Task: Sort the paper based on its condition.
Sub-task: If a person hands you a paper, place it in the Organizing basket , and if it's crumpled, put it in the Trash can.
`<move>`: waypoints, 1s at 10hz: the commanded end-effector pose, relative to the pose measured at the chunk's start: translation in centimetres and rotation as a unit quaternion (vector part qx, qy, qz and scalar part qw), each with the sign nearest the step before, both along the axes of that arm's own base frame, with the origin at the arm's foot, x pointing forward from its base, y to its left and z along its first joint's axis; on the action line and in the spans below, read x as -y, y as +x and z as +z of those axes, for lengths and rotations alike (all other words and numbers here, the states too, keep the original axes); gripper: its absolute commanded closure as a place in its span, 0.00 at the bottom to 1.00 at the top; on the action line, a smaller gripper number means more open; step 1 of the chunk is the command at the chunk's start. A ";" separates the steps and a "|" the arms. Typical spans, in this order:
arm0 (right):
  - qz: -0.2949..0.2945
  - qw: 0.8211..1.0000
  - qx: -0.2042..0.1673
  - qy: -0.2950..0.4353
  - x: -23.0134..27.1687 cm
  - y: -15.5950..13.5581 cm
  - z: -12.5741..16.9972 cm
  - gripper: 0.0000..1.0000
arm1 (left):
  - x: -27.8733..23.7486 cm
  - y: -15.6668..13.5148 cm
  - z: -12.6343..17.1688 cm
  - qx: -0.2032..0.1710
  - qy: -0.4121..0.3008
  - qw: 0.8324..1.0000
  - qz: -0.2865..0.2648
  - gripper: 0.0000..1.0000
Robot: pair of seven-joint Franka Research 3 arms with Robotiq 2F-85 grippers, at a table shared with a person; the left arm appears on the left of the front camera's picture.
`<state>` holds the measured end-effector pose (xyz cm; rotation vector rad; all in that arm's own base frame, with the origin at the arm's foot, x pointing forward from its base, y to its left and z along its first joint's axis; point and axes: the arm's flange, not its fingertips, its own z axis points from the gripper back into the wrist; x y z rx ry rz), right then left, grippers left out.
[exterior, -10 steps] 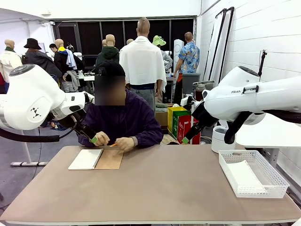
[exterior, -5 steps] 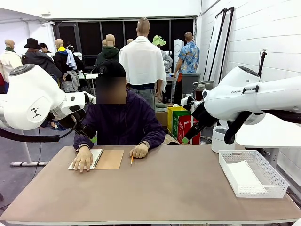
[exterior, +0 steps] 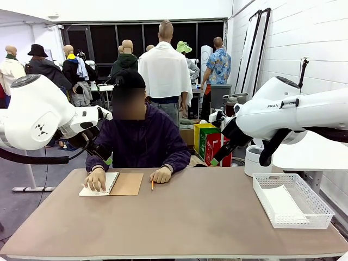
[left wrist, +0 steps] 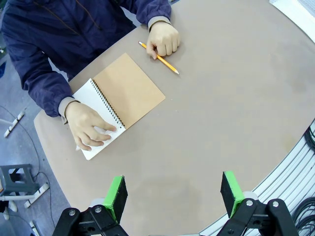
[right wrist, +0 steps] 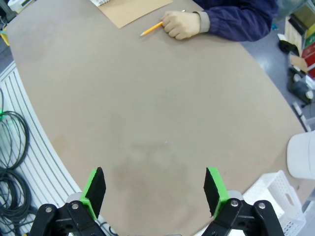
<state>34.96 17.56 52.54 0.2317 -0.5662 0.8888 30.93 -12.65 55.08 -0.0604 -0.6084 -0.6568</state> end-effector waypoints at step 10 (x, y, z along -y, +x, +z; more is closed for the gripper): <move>-0.003 1.000 -0.001 0.008 0.1 0.1 0.1 0.00 | -0.1 0.0 0.0 -0.002 -0.001 1.000 0.001 0.00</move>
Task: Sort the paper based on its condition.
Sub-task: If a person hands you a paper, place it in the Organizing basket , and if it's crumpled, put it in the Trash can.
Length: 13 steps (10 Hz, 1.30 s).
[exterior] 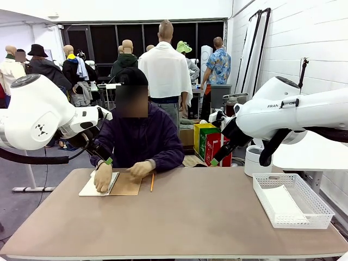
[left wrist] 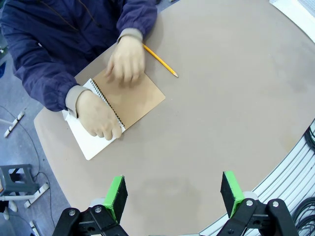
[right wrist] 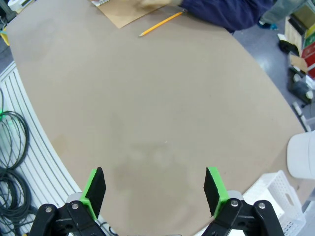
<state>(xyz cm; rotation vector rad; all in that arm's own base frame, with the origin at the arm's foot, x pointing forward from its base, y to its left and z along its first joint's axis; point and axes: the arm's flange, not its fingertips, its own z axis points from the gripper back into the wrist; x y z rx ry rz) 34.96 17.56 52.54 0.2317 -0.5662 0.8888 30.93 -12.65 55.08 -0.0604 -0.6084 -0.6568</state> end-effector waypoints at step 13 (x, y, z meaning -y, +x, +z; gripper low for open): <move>-0.003 1.000 -0.001 0.008 0.1 0.1 0.1 0.00 | -0.1 0.0 0.0 -0.002 -0.001 1.000 0.001 0.00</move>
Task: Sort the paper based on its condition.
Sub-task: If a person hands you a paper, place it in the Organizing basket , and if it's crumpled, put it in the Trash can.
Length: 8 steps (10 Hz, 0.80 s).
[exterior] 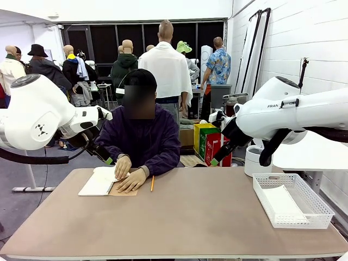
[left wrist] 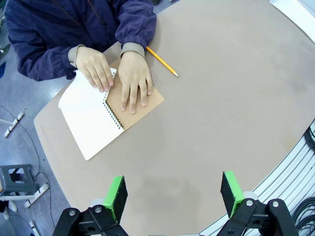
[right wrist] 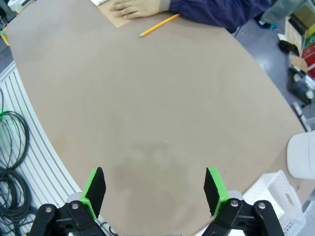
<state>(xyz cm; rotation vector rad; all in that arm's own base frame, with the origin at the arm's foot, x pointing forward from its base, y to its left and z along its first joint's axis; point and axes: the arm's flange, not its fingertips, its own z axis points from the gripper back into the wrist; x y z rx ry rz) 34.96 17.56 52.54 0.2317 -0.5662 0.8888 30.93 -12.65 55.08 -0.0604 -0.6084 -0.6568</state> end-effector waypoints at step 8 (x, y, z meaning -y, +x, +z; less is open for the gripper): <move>-0.003 1.000 -0.001 0.008 0.1 0.1 0.1 0.00 | -0.1 0.0 0.0 -0.002 -0.001 1.000 0.001 0.00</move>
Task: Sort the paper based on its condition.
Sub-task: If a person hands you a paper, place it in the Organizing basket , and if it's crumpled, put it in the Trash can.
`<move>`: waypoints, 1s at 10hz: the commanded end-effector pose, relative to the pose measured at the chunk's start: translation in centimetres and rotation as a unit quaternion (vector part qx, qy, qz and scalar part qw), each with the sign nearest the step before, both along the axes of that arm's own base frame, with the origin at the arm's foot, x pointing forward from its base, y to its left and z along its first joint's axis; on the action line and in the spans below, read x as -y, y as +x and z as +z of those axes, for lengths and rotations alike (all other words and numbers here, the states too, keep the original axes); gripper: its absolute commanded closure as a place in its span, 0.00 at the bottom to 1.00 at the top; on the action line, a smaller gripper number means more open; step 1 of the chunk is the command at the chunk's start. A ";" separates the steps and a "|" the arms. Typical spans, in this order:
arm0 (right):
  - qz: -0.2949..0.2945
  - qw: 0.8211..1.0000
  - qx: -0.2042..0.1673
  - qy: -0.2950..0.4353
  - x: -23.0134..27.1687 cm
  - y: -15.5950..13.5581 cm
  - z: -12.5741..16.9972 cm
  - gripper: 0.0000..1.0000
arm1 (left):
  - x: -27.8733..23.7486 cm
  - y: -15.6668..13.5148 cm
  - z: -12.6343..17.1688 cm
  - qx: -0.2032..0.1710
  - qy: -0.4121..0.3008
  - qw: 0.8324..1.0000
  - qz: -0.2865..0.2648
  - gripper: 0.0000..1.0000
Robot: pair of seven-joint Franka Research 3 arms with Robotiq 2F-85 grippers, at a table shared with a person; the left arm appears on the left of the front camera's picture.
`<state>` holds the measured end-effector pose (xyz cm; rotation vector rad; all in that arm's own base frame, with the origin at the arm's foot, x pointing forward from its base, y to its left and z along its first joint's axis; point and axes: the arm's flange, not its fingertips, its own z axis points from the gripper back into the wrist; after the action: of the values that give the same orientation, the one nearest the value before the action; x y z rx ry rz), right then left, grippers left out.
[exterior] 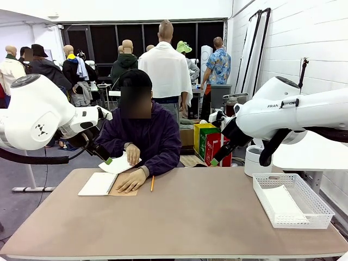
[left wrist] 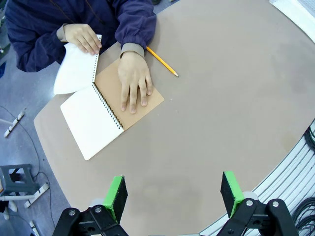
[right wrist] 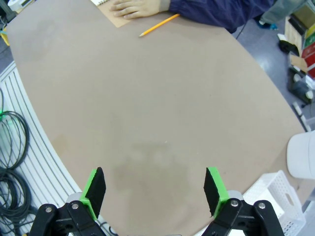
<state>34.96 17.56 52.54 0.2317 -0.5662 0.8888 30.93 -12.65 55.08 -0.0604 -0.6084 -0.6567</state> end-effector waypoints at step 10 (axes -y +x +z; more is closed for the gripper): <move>-0.003 1.000 -0.001 0.008 0.1 0.1 0.1 0.00 | -0.1 0.0 0.0 -0.002 -0.001 1.000 0.001 0.00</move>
<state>34.96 17.56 52.54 0.2317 -0.5662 0.8888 30.93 -12.65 55.08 -0.0604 -0.6084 -0.6568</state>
